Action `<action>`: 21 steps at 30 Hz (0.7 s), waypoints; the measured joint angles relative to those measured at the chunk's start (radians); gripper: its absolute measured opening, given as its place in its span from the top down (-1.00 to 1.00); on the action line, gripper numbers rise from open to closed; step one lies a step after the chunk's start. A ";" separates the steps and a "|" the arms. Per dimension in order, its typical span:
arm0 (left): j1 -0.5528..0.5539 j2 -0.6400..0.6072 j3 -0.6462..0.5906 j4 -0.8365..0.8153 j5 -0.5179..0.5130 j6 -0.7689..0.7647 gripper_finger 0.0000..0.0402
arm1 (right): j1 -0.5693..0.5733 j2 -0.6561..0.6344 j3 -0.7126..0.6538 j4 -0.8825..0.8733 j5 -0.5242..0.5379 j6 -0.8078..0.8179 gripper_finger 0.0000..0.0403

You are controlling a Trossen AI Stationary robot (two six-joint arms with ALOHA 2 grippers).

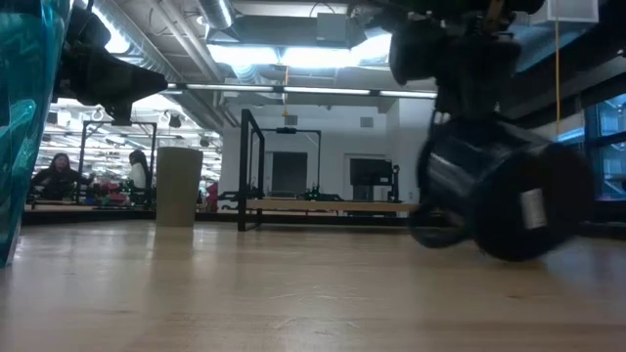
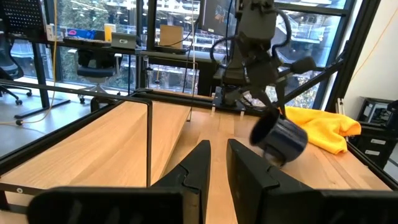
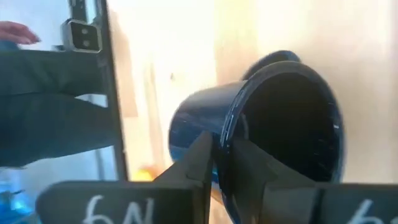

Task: Stack small to large cups/mugs on shelf
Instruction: Put the blue mug on the shelf

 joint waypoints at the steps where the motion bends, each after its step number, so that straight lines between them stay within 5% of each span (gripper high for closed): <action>1: 0.000 0.000 0.000 0.000 0.000 0.000 0.77 | -0.003 0.001 0.013 -0.008 0.013 -0.013 0.77; 21: 0.000 0.000 0.000 0.000 0.000 0.000 0.77 | 0.023 -0.005 0.072 -0.124 0.218 -0.123 0.87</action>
